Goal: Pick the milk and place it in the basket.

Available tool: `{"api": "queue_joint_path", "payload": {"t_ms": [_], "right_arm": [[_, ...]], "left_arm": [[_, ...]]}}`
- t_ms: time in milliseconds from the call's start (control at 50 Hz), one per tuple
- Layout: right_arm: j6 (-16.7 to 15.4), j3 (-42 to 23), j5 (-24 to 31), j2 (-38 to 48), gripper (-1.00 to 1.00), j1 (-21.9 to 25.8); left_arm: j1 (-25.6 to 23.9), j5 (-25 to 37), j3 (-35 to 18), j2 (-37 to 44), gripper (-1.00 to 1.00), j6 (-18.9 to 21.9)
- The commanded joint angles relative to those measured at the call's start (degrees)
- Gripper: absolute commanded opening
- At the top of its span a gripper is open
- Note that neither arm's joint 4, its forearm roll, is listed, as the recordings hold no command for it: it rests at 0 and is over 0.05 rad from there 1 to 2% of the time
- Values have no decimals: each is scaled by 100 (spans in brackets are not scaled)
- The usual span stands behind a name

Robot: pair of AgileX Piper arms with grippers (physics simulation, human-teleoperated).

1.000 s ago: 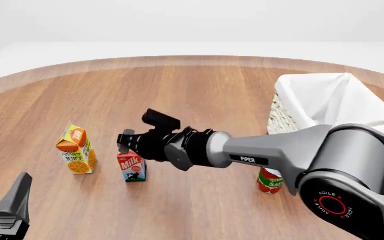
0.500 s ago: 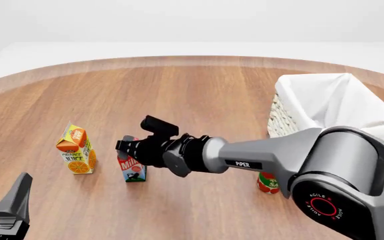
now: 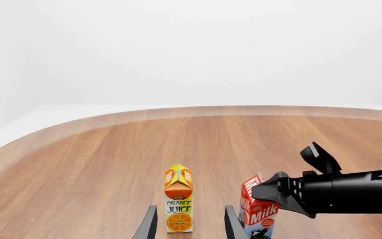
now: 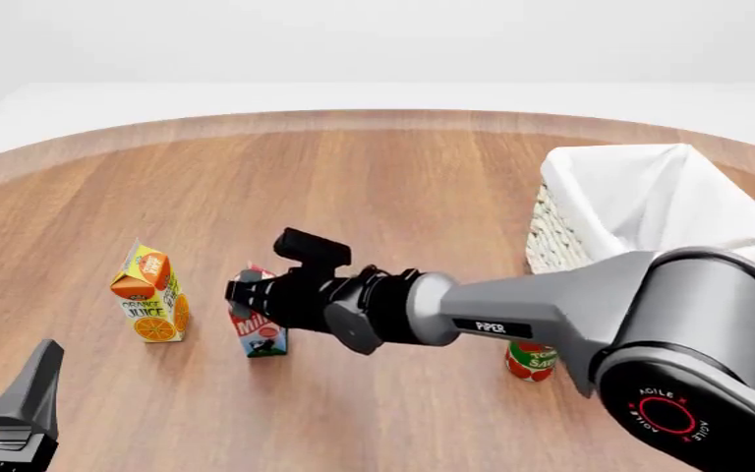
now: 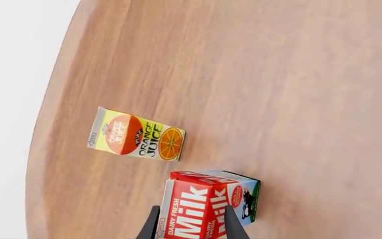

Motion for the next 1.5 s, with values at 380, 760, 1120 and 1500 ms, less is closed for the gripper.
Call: {"api": "queue_joint_path", "payload": {"t_ms": [380,760,1120,1500], "right_arm": [[-679,365,110,-1266,-100,-162],[-942,1028,86,-2263,-100,-474],[-966,1717,-28,-3226,-100,-451],[-863,2191,103,-4234,-100,-372]], "left_arm": [[0,0,0,0,100,0],[0,0,0,0,100,0],[0,0,0,0,100,0],[0,0,0,0,100,0]]}}
